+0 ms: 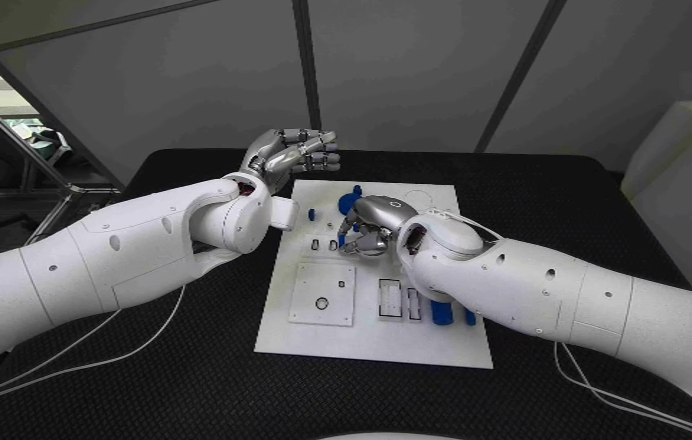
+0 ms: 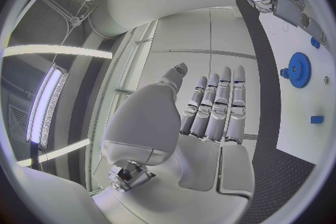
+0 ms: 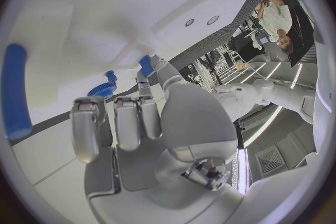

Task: Assemble the parts on the task board

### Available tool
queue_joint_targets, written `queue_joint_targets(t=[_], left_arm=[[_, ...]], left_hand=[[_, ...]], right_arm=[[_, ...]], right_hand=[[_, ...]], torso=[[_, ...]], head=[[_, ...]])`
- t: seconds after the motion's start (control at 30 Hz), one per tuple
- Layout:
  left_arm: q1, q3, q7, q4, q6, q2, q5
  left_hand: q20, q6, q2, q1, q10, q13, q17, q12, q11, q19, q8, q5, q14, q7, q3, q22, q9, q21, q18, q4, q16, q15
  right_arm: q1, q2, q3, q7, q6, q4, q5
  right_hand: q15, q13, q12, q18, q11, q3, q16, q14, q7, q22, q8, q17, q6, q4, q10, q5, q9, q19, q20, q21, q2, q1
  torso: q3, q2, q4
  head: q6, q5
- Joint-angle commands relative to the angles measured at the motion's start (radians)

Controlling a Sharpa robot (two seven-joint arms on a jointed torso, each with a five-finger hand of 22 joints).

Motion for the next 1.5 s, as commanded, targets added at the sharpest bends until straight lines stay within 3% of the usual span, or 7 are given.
queue_joint_targets(t=[0.03, 0.83, 1.5], left_arm=[[0.002, 0.001, 0.002, 0.0, 0.012, 0.001, -0.004], [0.002, 0.001, 0.001, -0.005, 0.012, 0.002, -0.004], [0.002, 0.001, 0.0, -0.006, 0.013, 0.003, -0.004]], left_hand=[[0.001, 0.005, -0.002, -0.008, 0.006, 0.0, 0.001, -0.004, 0.001, -0.008, -0.006, -0.003, 0.007, 0.006, 0.007, -0.001, 0.0, 0.004, -0.007, 0.001, -0.004, 0.002], [0.001, 0.005, -0.003, -0.008, 0.006, -0.001, 0.001, -0.005, 0.001, -0.008, -0.007, -0.006, 0.006, 0.005, 0.008, -0.001, 0.0, 0.005, -0.007, -0.001, -0.005, 0.002], [0.001, 0.005, -0.003, -0.008, 0.006, -0.001, 0.001, -0.005, 0.001, -0.008, -0.007, -0.006, 0.006, 0.005, 0.008, -0.001, 0.0, 0.005, -0.007, -0.001, -0.005, 0.002]], right_arm=[[-0.001, 0.003, -0.001, 0.008, 0.024, -0.002, -0.007], [-0.002, 0.005, -0.002, -0.014, 0.045, -0.009, -0.027], [-0.002, 0.007, -0.002, -0.011, 0.034, -0.013, -0.029]], right_hand=[[-0.009, 0.136, 0.002, -0.013, -0.008, -0.002, 0.003, 0.066, -0.005, 0.254, 0.005, 0.079, 0.011, -0.004, 0.029, 0.004, -0.001, 0.099, -0.009, 0.003, 0.001, -0.006], [-0.007, 0.127, -0.007, -0.01, -0.004, -0.003, -0.004, 0.063, 0.0, 0.243, -0.001, 0.065, -0.006, -0.011, 0.023, 0.001, -0.005, 0.092, -0.008, -0.003, -0.012, -0.017], [0.006, 0.097, -0.037, -0.007, 0.011, -0.007, -0.009, 0.061, 0.018, 0.232, -0.002, 0.057, -0.077, -0.023, 0.002, -0.002, -0.013, 0.085, 0.002, -0.008, -0.039, -0.043]], torso=[[-0.0001, 0.0, 0.0004], [0.0, 0.0, 0.0001], [-0.0002, 0.0, 0.0002]], head=[[-0.001, 0.0], [-0.005, 0.003], [-0.006, 0.004]])
